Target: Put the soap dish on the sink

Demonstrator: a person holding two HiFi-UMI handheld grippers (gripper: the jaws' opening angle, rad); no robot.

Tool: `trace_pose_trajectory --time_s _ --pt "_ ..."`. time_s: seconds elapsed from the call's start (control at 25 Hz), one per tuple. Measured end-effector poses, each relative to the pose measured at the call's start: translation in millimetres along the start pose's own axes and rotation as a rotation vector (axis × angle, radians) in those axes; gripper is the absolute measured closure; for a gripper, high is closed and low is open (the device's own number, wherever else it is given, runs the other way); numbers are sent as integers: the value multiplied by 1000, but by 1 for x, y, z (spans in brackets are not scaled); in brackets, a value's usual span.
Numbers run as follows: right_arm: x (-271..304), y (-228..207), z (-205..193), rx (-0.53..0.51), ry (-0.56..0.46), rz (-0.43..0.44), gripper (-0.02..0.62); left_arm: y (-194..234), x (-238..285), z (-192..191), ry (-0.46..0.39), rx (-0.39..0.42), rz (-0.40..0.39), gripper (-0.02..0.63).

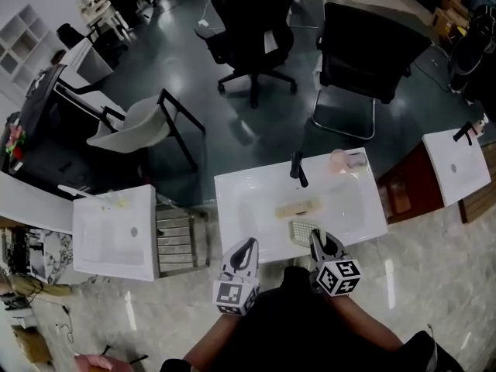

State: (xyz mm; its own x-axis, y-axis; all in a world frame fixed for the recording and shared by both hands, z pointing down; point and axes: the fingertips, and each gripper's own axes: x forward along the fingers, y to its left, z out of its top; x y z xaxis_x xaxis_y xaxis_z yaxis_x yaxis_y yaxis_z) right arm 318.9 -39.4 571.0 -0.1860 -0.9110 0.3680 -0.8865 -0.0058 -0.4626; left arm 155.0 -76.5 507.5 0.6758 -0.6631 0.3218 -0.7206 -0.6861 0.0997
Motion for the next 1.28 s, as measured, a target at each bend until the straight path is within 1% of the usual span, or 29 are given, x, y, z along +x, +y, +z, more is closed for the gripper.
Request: trace_pose_trajectory --time_s 0.16,0.24,0.36,0.44,0.52,0.64,0.72,0.8,0.92,1.08,1.2,1.28 --pt "23 -17 10 38 30 42 566 7 15 -2 4 -36 64 586" --pt "32 -24 15 81 44 60 566 14 22 -2 13 -46 110 586" --pt "40 -29 17 108 67 88 566 23 26 -3 29 -84 169 586" --pt "47 -24 10 116 94 130 566 27 23 -8 37 -112 201 586" --pt "60 -18 4 103 123 171 566 32 26 -13 39 -127 221 586" --pt "78 -10 -5 85 177 168 565 41 25 -20 49 -128 250 586" --pt "93 -1 -9 89 203 161 565 58 17 -24 46 -139 296 586" --pt "111 15 -10 93 208 174 565 81 9 -25 24 -163 331 586" --pt "143 35 -10 112 207 179 565 111 3 -25 -7 -191 347 586" --pt "186 58 -12 198 236 146 565 145 -3 -18 -39 -200 324 586" --pt "208 78 -14 190 244 134 565 169 -11 -16 -57 -202 291 586" --pt "224 90 -17 169 246 122 565 187 -15 -17 -67 -214 284 586"
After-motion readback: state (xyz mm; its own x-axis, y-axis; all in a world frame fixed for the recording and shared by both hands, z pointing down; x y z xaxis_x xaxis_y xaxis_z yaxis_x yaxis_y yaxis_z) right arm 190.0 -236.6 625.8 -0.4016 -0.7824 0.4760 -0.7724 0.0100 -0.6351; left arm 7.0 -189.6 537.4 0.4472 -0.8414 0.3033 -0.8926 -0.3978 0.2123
